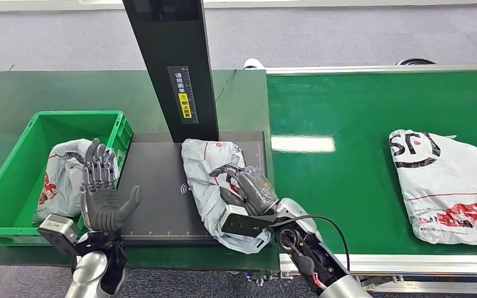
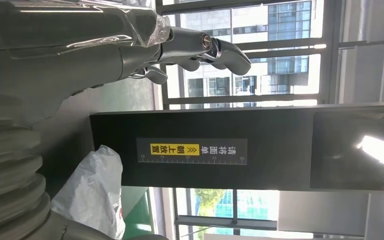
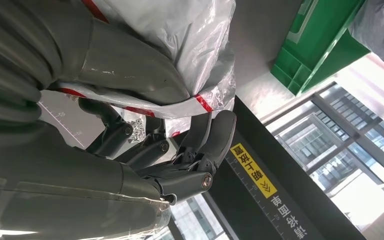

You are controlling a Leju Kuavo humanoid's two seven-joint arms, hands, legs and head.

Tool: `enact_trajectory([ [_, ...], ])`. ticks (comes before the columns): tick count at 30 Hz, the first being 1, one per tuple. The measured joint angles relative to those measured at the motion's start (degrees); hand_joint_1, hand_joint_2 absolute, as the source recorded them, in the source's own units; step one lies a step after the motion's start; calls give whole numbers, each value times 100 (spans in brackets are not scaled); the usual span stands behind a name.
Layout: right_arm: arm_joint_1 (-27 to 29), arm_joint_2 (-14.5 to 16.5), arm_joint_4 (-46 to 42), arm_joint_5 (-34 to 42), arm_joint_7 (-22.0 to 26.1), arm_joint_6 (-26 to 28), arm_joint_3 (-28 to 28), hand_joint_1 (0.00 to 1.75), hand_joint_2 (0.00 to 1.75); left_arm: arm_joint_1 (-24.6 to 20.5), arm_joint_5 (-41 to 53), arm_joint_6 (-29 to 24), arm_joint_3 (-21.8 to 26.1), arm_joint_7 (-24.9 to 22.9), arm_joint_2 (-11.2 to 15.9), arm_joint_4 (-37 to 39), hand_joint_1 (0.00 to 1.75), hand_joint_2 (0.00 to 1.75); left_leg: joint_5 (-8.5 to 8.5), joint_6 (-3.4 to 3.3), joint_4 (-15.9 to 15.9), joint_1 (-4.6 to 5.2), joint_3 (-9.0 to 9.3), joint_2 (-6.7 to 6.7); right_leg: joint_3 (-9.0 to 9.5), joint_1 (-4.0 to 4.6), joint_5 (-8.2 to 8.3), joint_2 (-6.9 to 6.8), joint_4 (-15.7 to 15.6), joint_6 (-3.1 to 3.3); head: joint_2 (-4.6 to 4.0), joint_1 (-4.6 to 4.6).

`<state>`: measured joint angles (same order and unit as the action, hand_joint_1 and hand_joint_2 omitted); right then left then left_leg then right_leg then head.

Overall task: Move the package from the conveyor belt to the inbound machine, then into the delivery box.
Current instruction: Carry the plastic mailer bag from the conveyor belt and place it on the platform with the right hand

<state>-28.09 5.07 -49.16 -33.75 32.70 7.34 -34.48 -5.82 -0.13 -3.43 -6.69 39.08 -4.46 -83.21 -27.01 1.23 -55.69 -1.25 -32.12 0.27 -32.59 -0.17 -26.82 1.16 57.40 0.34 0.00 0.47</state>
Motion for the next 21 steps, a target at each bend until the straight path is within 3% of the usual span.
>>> enact_trajectory([
  [6, -2, 0, 20, 0, 0, 0, -9, 175, 175, 0, 0, 0, -2, 1, 8, 1, 0, 175, 0, 0, 0, 0, 0, 0, 0, 0, 0, 0, 0, 0, 0, 1],
  [10, -6, 0, 28, 19, 3, -15, -14, 0, 175, -1, 0, 0, -3, 0, 10, 2, 0, 175, 0, 0, 0, 0, 0, 0, -1, 0, 0, 0, 0, 0, 0, 1],
  [16, 304, -21, -161, 1691, 356, -1178, 407, 0, 175, 46, 97, 31, -8, -199, 13, 5, 0, 175, 0, 0, 0, 0, -3, 5, -2, 0, -1, -6, 0, -1, 0, -1],
  [21, 511, -60, -327, 2181, 404, -1568, 728, 0, 175, 65, 138, 70, -11, -208, 15, 14, 0, 175, -1, 0, -1, 1, -4, 4, -4, -1, -1, -6, -1, -1, 0, 1],
])
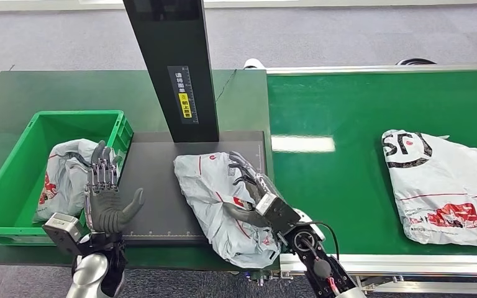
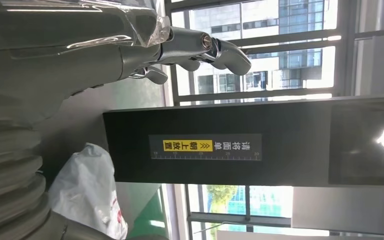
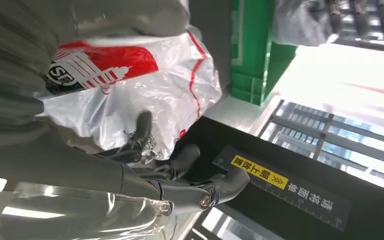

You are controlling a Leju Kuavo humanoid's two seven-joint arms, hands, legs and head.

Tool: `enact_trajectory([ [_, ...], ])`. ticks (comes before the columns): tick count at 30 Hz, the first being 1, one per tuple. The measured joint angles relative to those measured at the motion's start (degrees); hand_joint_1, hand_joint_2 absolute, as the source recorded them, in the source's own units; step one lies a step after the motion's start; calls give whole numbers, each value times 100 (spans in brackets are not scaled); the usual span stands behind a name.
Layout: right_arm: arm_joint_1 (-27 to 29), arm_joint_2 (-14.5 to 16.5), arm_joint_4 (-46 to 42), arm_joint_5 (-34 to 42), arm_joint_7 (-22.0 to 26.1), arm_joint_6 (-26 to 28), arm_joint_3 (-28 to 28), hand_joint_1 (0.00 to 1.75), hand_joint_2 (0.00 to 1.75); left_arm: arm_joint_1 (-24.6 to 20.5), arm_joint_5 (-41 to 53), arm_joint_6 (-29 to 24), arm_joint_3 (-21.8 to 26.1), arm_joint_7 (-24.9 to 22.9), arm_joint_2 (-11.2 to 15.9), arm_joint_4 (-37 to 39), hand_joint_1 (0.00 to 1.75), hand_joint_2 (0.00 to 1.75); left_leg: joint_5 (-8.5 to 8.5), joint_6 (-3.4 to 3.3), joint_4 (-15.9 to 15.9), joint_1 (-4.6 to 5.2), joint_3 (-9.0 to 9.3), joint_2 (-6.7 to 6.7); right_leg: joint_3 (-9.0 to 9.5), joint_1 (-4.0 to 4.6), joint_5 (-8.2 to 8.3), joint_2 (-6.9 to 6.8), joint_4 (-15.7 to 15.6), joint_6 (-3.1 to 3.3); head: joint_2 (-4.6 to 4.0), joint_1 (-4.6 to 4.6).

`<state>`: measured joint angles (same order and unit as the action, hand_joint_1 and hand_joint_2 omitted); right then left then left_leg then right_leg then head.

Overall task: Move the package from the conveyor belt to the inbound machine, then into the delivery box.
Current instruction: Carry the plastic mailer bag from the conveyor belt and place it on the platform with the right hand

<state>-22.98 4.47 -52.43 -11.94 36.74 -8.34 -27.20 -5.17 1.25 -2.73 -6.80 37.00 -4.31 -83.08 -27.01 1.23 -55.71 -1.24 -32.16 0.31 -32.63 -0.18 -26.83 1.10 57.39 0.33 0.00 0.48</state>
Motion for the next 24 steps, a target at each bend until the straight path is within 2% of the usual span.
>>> enact_trajectory([
  [10, 333, -89, -434, 609, 90, -292, 502, 0, 175, 9, 205, 192, -26, -58, 5, 49, 0, 175, 0, 0, 0, 0, 0, 0, 0, 0, 0, 0, 0, 0, 0, -1],
  [18, 514, -126, -850, 266, -387, 502, 934, 0, 175, 33, 1415, 601, -404, -514, 127, 109, 0, 175, 0, 0, 0, 2, -1, 0, 1, -1, 0, 0, 0, 0, 0, 0],
  [24, 597, -116, -904, 186, -473, 648, 1103, 0, 175, 44, 2375, 818, -758, -854, 233, 194, 0, 175, 0, 0, 0, 2, 0, 0, 0, -1, 0, 0, 0, 0, 0, 0],
])
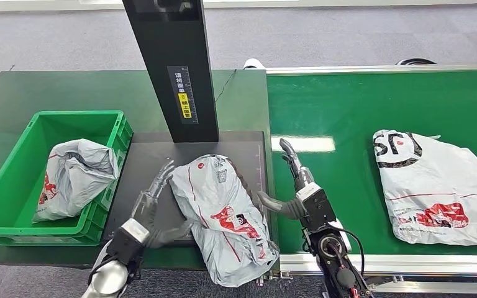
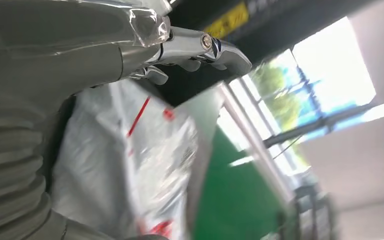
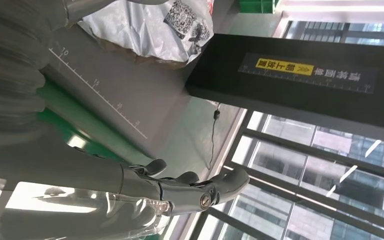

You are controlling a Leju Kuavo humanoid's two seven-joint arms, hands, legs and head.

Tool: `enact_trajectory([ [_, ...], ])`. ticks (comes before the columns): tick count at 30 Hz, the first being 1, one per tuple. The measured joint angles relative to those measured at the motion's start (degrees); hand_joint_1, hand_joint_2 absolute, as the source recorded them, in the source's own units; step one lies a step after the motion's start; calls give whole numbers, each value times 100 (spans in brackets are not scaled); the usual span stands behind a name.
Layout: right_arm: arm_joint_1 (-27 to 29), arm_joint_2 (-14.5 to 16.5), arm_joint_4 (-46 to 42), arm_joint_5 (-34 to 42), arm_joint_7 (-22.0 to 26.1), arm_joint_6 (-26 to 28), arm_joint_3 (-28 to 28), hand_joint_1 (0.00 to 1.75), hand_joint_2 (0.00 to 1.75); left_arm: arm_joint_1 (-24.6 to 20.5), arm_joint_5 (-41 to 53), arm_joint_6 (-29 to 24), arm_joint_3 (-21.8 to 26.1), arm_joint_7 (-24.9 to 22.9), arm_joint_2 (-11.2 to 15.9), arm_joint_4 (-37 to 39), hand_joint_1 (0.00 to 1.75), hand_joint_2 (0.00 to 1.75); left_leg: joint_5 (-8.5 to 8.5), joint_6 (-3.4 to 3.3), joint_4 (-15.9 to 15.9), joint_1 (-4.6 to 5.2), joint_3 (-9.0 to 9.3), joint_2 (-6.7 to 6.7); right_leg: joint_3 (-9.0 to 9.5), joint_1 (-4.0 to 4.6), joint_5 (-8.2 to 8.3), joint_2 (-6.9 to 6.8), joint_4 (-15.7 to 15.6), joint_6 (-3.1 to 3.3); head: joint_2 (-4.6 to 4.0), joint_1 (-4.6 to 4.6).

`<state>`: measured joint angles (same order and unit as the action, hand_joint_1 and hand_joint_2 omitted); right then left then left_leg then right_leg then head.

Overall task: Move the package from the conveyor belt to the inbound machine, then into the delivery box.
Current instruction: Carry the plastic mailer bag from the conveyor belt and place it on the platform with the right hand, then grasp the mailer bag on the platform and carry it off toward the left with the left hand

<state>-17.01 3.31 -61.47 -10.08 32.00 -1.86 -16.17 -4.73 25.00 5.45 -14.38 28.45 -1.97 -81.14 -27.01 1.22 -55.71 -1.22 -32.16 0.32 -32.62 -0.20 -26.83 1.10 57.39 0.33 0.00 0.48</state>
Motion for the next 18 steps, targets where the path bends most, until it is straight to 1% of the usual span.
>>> enact_trajectory([
  [4, 32, 21, -4, 30, 2, 7, 133, 0, 175, -7, 750, 341, -359, -188, 126, 87, 0, 175, 0, 0, 0, 0, -1, -1, 0, 0, 0, 0, 0, 0, 0, 0],
  [8, 87, 31, -30, 33, 6, 7, 251, 0, 175, -37, 1179, 649, -700, -352, 246, 227, 0, 175, 0, 0, 0, 1, -1, 0, 0, -1, 0, 0, 0, 0, 0, 0],
  [12, 116, 41, -58, 33, 6, 7, 336, 0, 175, -75, 1334, 773, -919, -410, 329, 361, 0, 175, 0, 0, 0, 1, 0, -1, 0, -1, 0, 0, 0, 0, 0, 1],
  [18, 140, 56, -86, 33, 6, 7, 386, 0, 175, -136, 1349, 775, -1054, -437, 384, 480, 0, 175, 0, 0, 0, 1, 0, 0, 0, -1, 0, 0, 0, 0, 0, 0],
])
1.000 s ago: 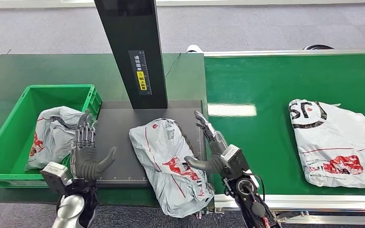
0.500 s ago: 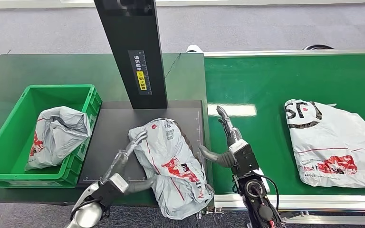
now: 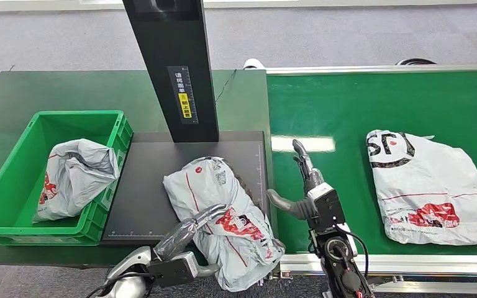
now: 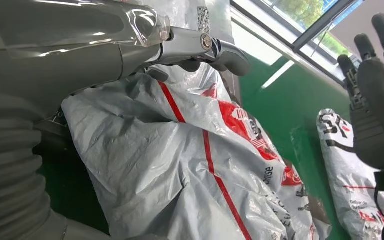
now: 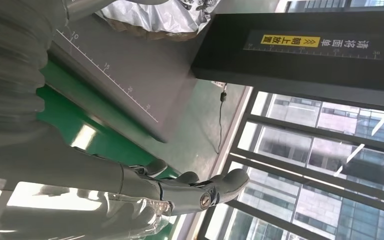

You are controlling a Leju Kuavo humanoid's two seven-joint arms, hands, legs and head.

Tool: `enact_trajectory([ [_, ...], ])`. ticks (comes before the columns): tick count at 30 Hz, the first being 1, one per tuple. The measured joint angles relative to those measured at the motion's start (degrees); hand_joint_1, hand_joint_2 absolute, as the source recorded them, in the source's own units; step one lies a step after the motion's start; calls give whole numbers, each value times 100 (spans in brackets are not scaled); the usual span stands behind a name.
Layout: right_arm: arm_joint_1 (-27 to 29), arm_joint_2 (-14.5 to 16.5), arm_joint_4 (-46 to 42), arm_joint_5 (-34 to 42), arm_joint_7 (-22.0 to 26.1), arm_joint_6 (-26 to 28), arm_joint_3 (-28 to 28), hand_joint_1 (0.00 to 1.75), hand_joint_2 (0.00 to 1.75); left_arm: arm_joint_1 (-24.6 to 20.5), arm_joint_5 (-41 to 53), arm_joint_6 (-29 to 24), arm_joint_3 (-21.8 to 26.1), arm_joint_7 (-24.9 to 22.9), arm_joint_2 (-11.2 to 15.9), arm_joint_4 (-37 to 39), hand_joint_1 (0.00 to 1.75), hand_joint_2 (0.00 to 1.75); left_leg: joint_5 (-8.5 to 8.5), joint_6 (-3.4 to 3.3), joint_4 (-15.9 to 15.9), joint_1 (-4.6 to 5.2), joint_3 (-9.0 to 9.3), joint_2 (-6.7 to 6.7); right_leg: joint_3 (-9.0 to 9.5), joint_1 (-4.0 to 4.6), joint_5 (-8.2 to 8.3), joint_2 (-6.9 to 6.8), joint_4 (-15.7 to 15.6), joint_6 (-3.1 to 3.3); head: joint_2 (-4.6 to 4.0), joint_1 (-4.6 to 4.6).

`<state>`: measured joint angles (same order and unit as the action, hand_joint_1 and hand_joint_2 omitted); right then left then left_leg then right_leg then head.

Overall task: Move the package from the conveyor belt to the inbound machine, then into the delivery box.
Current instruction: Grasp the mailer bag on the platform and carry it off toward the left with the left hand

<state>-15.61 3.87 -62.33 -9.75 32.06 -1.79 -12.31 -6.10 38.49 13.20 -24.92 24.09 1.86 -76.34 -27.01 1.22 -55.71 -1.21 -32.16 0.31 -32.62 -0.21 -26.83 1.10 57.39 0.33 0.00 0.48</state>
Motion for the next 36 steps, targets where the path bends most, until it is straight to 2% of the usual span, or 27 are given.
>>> enact_trajectory([
  [18, 1, 26, -1, 0, -4, 1, 62, 0, 175, -20, 26, 11, -40, -29, 42, 83, 0, 175, 0, 0, 0, 0, 0, 0, 0, 0, 0, 0, 0, 0, 0, 1],
  [21, 1, 38, -1, -7, -46, 18, 70, 0, 175, -94, 358, -20, -97, -390, 46, 146, 0, 175, 0, 0, 0, 0, 0, 1, 0, 0, 0, -1, 0, 0, 0, -1],
  [24, 29, 75, -27, -51, -122, 58, 117, 0, 175, -243, 927, -373, -167, -1001, 14, 322, 0, 175, 0, 0, 0, 0, 1, 0, 2, 0, 0, 0, 0, 0, 0, -1],
  [28, 160, 113, -151, -144, -206, 90, 225, 0, 175, -352, 1076, -923, -50, -1247, -89, 469, 168, 175, 1, -1, 0, 0, 3, 0, 3, 0, 0, 0, 0, 0, 0, 0],
  [31, 284, 121, -288, -182, -255, 100, 302, 0, 175, -357, 828, -1315, 180, -1197, -161, 433, 175, 175, 1, -1, 0, 0, 1, 0, 3, 0, 0, 0, 0, 0, 0, 1],
  [36, 433, 122, -439, -209, -279, 101, 361, 0, 175, -209, 684, -1896, 615, -1280, -240, 288, 175, 175, 0, 0, 0, 0, -1, 0, 0, 0, -1, 0, 0, -1, 0, 1],
])
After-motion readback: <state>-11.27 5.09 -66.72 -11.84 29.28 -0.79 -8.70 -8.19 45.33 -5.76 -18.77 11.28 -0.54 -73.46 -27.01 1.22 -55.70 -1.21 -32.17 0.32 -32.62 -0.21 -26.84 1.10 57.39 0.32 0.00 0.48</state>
